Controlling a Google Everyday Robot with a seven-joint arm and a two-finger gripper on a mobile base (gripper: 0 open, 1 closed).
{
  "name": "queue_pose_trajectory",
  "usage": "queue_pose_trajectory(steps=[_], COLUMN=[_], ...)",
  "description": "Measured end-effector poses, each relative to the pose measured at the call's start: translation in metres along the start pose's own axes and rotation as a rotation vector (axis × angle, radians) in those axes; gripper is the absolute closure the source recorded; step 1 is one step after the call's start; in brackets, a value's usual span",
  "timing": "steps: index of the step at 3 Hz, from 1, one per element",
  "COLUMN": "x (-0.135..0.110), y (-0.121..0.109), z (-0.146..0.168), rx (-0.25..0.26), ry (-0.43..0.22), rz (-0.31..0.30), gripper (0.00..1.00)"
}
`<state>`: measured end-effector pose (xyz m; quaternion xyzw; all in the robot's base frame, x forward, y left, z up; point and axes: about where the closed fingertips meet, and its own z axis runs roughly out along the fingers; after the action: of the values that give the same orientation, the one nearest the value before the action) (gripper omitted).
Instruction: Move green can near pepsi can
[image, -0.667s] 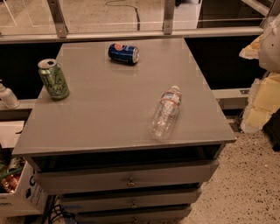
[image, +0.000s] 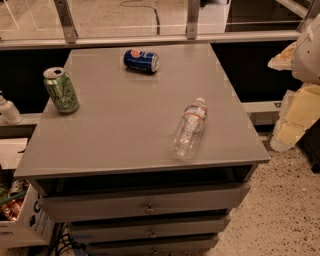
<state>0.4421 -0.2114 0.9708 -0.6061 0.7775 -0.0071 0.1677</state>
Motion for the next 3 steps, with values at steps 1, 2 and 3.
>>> queue_pose_trajectory(steps=[1,2,3], x=[-0.017,-0.042,-0.080], y=[-0.004,-0.005,-0.002], z=[0.016,0.035,0.047], rx=[-0.060,-0.126,-0.182], ry=[-0.084,-0.199,-0.321], rz=[0.029,0.063,0.070], gripper=[0.00,0.00,0.00])
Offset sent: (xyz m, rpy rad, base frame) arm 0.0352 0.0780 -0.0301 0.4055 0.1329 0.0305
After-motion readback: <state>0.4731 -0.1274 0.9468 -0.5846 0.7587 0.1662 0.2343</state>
